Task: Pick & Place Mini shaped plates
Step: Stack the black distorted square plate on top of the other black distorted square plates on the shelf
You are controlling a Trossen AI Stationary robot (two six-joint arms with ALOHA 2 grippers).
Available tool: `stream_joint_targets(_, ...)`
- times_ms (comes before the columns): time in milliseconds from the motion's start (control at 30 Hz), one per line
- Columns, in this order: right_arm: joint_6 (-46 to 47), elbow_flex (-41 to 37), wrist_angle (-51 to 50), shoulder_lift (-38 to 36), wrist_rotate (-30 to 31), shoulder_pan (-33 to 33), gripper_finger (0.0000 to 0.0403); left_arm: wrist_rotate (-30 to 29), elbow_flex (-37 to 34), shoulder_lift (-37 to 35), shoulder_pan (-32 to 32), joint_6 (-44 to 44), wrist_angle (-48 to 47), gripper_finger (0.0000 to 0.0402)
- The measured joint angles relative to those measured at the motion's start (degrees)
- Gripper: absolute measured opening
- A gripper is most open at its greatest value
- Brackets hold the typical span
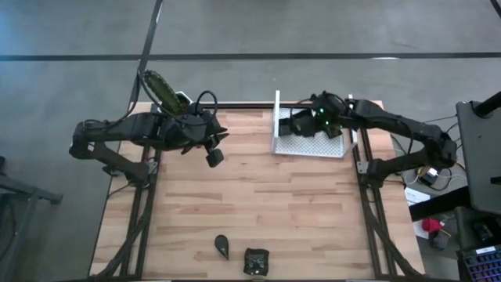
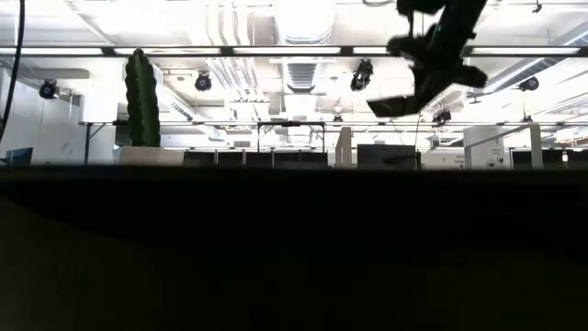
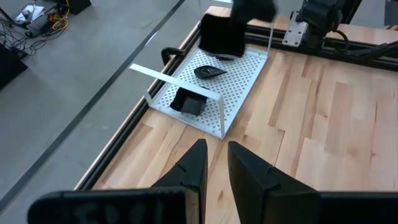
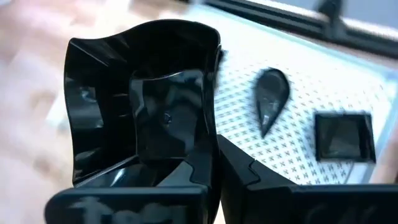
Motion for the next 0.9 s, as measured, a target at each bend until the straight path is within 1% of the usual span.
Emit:
stream_joint_targets(100, 3.37, -1.47, 2.12, 2.18, -0.36, -4.10, 0.0008, 0.00, 0.00, 0.00, 0.02, 0.04, 0.27, 0.0057)
stream_joint_targets(267, 3.67, -4.28, 11.17, 7.81, -8.11, -8.93, 0.0008, 0.00, 0.02, 0.00, 0.02, 0.05, 0.28, 0.0057)
stream_joint_targets(333, 3.64, -4.50, 13.85, 10.67, -9.15, -9.63, 0.0008, 0.00, 0.02, 0.00, 0.02, 0.07, 0.28, 0.0057)
stream_joint_targets(500, 2.56, -2.80, 17.46, 17.45, -9.33, -10.71, 0.0008, 0.00, 0.02, 0.00, 0.02, 0.17, 0.26, 0.0057)
stream_joint_targets(633, 2.00, -0.99, 17.83, 22.12, -9.81, -10.98, 0.0008, 0.00, 0.02, 0.00, 0.02, 0.20, 0.27, 0.0057)
stream_joint_targets(733, 2.11, 0.03, 18.19, 24.75, -11.19, -11.07, 0.0008, 0.00, 0.02, 0.00, 0.02, 0.22, 0.28, 0.0055)
stream_joint_targets(900, 3.10, 0.77, 18.61, 27.61, -11.57, -11.08, 0.0008, 0.00, 0.02, 0.00, 0.02, 0.24, 0.28, 0.0055)
